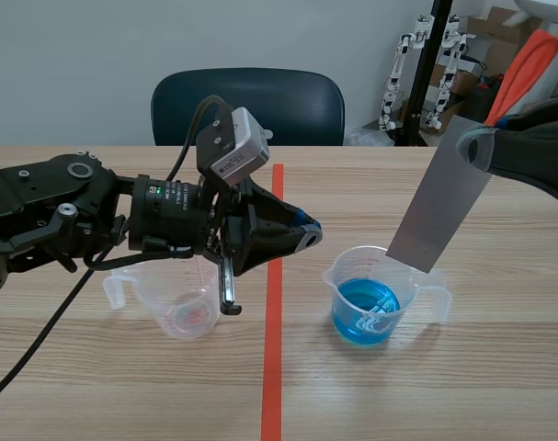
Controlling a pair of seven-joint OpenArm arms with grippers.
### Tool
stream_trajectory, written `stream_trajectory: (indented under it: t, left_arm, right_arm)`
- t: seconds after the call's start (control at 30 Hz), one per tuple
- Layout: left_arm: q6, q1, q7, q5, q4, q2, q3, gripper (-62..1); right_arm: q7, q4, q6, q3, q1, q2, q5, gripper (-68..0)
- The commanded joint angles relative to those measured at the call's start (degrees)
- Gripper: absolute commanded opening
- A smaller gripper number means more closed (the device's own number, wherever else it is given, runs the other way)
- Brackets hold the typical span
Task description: Do the redox reaction experiment. lower the plate into the blue solution
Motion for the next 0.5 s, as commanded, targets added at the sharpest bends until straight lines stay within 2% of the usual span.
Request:
stream_trajectory:
  t: [0.0, 0.47]
  left_arm:
    - [0.13, -0.81, -0.83, -0.81, 0.94, 0.28, -0.04, -59.4]
    - [0.13, -0.81, -0.83, -0.81, 0.94, 0.28, -0.04, -59.4]
  right_arm:
    - [1.51, 0.31, 0.02, 0.33, 1.62, 0.72, 1.07, -66.9]
    - [1.55, 0.31, -0.42, 0.33, 1.62, 0.61, 1.07, -66.9]
